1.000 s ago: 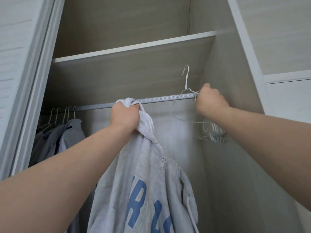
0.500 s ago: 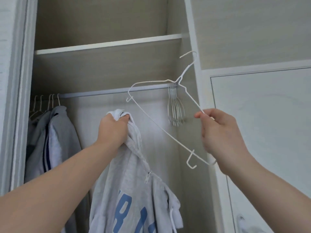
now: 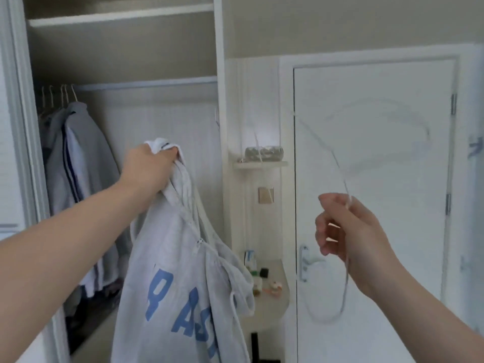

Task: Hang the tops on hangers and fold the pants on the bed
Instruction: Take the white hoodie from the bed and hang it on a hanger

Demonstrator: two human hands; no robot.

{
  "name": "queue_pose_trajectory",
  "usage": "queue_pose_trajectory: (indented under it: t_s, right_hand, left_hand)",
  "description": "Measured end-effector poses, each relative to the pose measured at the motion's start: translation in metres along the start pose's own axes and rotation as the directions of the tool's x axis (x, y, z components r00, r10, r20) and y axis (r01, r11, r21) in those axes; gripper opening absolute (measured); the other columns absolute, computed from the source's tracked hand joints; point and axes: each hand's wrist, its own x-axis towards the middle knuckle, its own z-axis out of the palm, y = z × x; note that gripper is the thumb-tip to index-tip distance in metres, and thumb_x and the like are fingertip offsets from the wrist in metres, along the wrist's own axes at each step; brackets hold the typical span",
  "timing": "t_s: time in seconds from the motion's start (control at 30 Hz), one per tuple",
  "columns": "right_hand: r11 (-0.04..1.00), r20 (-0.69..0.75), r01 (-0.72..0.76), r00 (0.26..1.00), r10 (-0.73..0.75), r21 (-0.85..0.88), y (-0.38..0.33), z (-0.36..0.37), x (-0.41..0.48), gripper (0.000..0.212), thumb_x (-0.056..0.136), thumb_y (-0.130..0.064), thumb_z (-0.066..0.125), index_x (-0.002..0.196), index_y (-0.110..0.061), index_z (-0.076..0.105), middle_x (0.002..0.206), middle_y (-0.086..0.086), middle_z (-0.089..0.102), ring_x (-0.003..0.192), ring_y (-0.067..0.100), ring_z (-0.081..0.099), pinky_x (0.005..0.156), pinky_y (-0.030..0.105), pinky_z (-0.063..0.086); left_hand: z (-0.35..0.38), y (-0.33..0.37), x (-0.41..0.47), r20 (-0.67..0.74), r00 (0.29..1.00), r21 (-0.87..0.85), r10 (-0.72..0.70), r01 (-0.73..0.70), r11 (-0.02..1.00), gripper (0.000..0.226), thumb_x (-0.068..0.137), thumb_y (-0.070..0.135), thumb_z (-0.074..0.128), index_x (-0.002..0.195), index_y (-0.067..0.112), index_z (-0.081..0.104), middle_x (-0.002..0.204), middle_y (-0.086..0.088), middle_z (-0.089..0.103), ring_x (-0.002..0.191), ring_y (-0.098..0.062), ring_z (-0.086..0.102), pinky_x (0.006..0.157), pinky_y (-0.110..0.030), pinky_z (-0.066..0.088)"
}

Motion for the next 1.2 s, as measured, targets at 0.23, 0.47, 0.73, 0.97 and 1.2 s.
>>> queue_pose_trajectory:
  t_s: [0.23,0.47,0.73,0.97,1.2]
  right_hand:
    - [0.968,0.118,-0.236,0.962,0.246,-0.090,0.009,-0.094,-0.087,0.033,0.101,-0.026,0.052,0.090,-0.003,0.074,0.056,-0.002,0.021,0.042,0.012,0.015,0.042,0.014,0.017]
    - [0.887,0.201,-0.254,0.915,0.350,-0.386,0.015,-0.122,-0.238,0.021,0.093,-0.035,0.062,0.086,-0.024,0.078,0.046,-0.004,0.032,0.041,0.012,0.023,0.043,0.018,0.019]
    - [0.713,0.159,-0.262,0.871,0.465,-0.650,0.006,-0.151,-0.280,0.031,0.098,-0.026,0.055,0.073,-0.031,0.072,0.044,-0.011,0.036,0.042,0.006,0.030,0.042,0.013,0.027]
    - [0.589,0.192,-0.142,0.863,0.467,-0.795,0.043,-0.126,-0.291,0.032,0.103,-0.023,0.048,0.074,-0.026,0.061,0.073,-0.012,0.059,0.068,0.004,0.055,0.061,0.018,0.040]
    - [0.866,0.091,-0.185,0.963,0.255,-0.465,0.056,-0.117,-0.298,0.028,0.094,-0.027,0.054,0.068,-0.024,0.064,0.059,-0.012,0.058,0.058,-0.001,0.049,0.056,0.013,0.036]
  left_hand:
    - [0.011,-0.026,-0.122,0.188,0.930,0.274,-0.316,0.260,0.926,0.029,0.090,0.035,0.069,0.075,0.010,0.065,0.071,-0.008,0.066,0.059,-0.020,0.063,0.048,-0.021,0.044]
    - [0.037,-0.044,-0.242,0.389,0.791,0.418,-0.472,0.305,0.856,0.020,0.087,0.036,0.070,0.075,0.020,0.068,0.050,0.011,0.065,0.042,-0.005,0.064,0.035,-0.018,0.043]
    - [0.056,-0.019,-0.332,0.600,0.663,0.457,-0.448,0.175,0.872,0.016,0.083,0.034,0.068,0.069,0.029,0.071,0.067,0.002,0.071,0.061,-0.015,0.068,0.041,-0.022,0.048]
    - [0.064,0.025,-0.383,0.705,0.628,0.249,-0.331,0.218,0.944,0.012,0.091,0.020,0.064,0.091,0.013,0.074,0.075,-0.001,0.068,0.070,-0.009,0.062,0.066,-0.024,0.048]
    - [0.047,0.031,-0.414,0.766,0.439,0.337,-0.470,0.348,0.875,0.015,0.092,0.019,0.065,0.103,0.013,0.073,0.092,-0.016,0.075,0.078,-0.022,0.074,0.065,-0.035,0.062]
